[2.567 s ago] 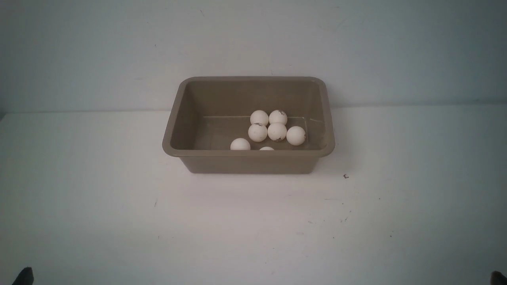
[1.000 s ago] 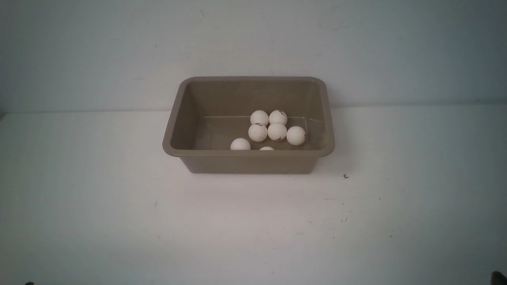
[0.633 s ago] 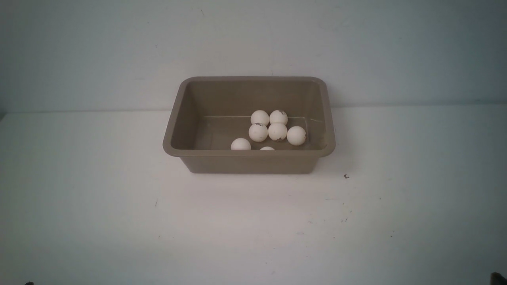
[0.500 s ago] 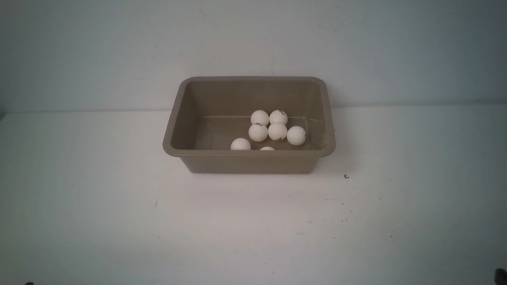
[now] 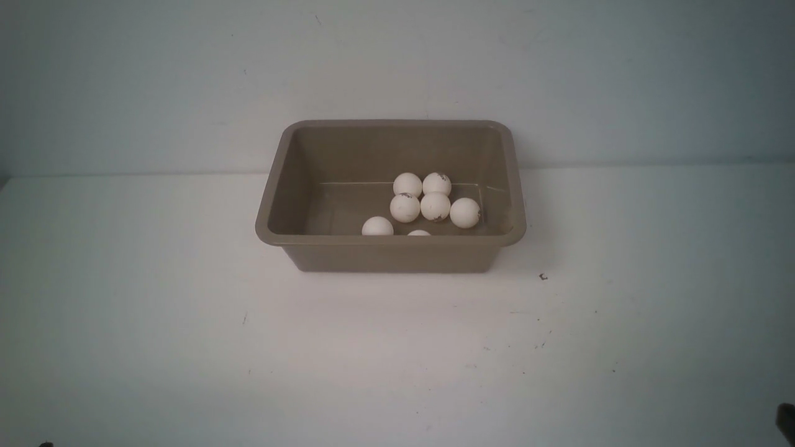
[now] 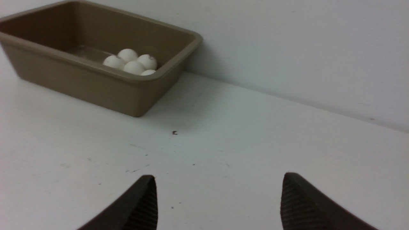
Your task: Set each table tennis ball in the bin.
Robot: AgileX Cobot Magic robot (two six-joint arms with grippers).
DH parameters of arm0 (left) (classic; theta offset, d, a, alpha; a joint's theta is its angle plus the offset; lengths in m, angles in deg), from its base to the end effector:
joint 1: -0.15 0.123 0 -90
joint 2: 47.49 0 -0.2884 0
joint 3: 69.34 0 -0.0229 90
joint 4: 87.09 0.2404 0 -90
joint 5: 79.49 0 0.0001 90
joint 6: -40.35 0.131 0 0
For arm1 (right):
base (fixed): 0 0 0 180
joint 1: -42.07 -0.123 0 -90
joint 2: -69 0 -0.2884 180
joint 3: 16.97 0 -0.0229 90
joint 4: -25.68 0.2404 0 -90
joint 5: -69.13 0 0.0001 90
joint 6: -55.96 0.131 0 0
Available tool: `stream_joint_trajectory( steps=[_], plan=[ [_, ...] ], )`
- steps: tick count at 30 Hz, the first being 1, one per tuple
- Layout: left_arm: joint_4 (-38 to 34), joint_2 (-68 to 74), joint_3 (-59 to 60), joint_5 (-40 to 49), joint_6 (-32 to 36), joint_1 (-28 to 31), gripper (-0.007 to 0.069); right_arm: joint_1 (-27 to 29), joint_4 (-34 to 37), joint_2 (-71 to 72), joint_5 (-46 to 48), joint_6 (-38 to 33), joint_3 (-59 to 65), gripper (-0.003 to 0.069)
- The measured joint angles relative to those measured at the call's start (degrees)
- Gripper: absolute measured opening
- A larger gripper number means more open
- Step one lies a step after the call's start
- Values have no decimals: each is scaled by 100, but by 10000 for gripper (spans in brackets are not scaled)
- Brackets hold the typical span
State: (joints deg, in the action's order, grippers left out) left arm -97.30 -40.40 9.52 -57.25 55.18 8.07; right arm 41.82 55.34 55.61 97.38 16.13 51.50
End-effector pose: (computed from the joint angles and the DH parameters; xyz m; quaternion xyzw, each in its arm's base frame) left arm 0.0768 0.0018 0.1582 0.0017 0.8081 0.0411 0.5875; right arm 0.0759 0.0311 0.2094 -0.1631 0.7840 0.0275 0.5984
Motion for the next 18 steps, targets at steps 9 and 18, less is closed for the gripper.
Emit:
stream_joint_trajectory(
  steps=[9,18],
  plan=[
    [-5,0,0,0,0,0,342,-51,-568,-25,-1141,1064,895,472],
    [-5,0,0,0,0,0,342,-51,-1397,51,-1174,1933,1047,472]
  ],
)
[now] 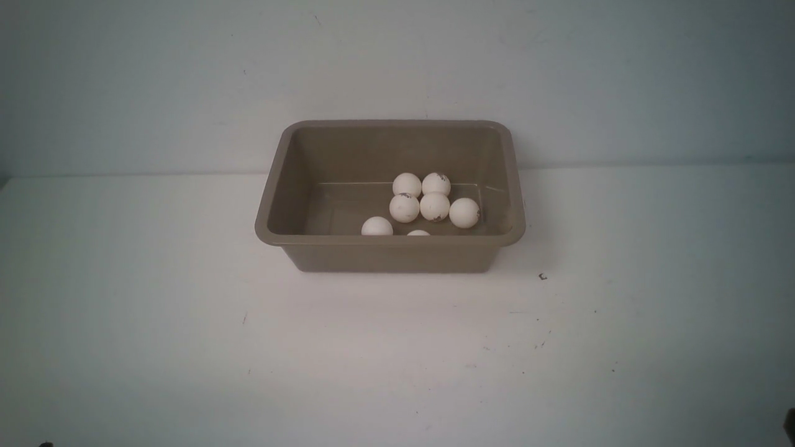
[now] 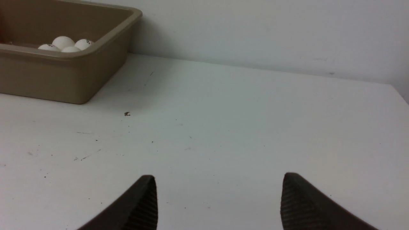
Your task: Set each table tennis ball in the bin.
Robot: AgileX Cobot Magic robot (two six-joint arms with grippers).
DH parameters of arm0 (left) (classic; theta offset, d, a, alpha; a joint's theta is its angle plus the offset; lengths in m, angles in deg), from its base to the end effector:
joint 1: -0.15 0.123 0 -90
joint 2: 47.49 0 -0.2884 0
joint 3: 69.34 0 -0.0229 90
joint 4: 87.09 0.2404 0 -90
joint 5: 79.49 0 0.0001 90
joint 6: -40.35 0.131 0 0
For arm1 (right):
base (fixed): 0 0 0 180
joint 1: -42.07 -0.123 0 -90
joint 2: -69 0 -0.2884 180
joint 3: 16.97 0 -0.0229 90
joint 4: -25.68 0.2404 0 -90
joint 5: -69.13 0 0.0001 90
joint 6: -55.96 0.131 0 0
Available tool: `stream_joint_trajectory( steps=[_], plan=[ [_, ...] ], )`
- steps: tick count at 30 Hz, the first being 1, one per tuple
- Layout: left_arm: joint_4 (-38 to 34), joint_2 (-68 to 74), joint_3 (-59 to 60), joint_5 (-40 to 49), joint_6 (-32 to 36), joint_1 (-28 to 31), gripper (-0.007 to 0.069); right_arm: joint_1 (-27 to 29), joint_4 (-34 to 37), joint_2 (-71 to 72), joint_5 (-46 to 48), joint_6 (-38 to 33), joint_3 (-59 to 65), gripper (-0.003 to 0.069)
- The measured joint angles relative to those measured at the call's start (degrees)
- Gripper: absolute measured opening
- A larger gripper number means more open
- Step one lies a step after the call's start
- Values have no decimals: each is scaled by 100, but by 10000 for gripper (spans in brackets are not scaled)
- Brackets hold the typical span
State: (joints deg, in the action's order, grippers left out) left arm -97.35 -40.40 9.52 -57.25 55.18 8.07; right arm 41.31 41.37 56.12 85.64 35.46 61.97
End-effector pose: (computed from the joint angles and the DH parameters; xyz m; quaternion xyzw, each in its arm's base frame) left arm 0.0768 0.0018 0.1582 0.0015 0.8081 0.0407 0.5876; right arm 0.0841 0.0112 0.1626 -0.0662 0.8047 0.0070 0.5899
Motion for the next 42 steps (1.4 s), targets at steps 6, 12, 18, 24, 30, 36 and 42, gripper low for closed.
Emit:
stream_joint_trajectory(
  steps=[6,12,18,24,30,36,42],
  plan=[
    [0,0,0,0,0,0,342,0,-404,32,319,442,0,472],
    [0,0,0,0,0,0,342,-2,-613,94,364,486,0,472],
    [0,0,0,0,0,0,342,-290,-698,94,377,513,-5,472],
    [0,0,0,0,0,0,342,-505,-785,94,377,513,-5,472],
    [0,0,0,0,0,0,342,-511,-861,157,383,580,-5,472],
    [0,0,0,0,0,0,342,-511,-1020,491,400,856,-5,472],
    [0,0,0,0,0,0,342,-511,-1062,574,425,1332,-10,472]
  ],
)
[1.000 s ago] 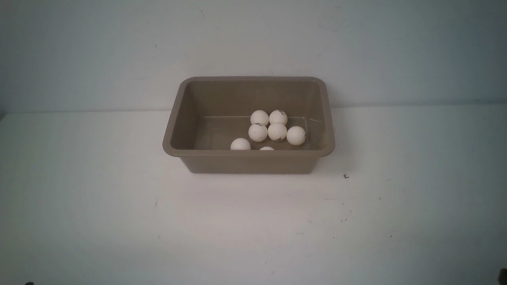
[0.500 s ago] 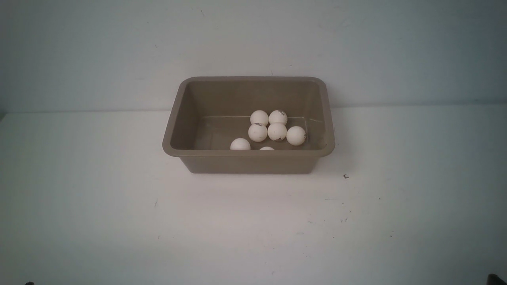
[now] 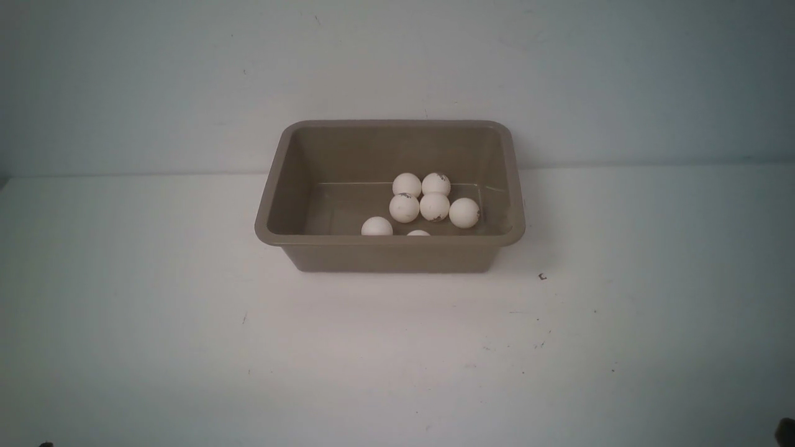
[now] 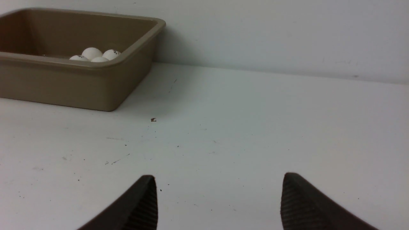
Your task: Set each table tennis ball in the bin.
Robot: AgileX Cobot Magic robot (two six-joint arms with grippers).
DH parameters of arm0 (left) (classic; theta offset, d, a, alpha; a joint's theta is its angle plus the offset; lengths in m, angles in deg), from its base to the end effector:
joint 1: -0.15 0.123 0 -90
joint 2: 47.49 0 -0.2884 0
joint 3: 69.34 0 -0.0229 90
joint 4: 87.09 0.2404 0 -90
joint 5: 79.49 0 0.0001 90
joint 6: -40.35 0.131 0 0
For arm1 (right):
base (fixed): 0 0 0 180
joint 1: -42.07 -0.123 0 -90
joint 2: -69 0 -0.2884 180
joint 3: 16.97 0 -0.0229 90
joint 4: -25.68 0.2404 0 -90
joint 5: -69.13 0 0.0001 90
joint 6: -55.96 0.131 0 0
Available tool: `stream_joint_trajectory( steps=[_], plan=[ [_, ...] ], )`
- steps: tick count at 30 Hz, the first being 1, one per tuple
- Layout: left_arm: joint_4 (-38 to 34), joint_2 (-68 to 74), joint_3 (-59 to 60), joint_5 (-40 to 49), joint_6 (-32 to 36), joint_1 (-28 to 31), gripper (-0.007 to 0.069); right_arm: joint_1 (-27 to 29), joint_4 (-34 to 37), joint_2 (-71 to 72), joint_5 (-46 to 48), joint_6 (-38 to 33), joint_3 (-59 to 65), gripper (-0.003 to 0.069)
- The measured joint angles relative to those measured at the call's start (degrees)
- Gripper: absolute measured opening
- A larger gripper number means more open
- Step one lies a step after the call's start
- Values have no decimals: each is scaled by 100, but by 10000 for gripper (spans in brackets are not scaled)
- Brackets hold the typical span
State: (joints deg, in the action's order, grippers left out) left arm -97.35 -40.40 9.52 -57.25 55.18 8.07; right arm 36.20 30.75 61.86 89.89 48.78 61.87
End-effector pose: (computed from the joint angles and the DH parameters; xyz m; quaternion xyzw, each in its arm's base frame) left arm 0.0768 0.0018 0.1582 0.0015 0.8081 0.0407 0.5876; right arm 0.0766 0.0120 0.1609 -0.0674 0.7992 0.0304 0.5964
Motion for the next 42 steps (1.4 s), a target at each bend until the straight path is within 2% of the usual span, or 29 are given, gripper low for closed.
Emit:
stream_joint_trajectory(
  steps=[42],
  plan=[
    [0,0,0,0,0,0,342,0,-35,11,99,147,-15,472]
  ],
)
